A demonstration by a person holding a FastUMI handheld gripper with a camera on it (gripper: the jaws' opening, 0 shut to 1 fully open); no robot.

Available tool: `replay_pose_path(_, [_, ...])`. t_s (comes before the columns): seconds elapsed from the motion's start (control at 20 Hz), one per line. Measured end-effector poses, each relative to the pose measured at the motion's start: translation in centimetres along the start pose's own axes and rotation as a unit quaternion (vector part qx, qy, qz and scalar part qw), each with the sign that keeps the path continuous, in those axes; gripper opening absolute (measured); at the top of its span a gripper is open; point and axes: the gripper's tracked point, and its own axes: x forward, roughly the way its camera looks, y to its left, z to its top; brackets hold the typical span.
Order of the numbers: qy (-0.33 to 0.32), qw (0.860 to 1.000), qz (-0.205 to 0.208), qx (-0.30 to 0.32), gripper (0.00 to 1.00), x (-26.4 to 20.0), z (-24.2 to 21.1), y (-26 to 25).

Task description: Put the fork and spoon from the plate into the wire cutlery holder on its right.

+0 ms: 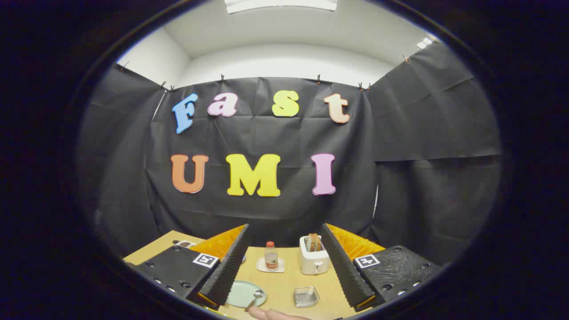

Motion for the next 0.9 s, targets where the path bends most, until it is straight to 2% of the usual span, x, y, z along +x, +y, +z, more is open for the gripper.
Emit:
replay_pose_path(0.4, [0.005, 1.0, -0.003, -0.014, 0.95, 1.0, 0.6, -0.1])
replay_pose_path(0.9, [0.024, 1.0, 0.004, -0.012, 0.95, 2.3, -1.2, 1.8])
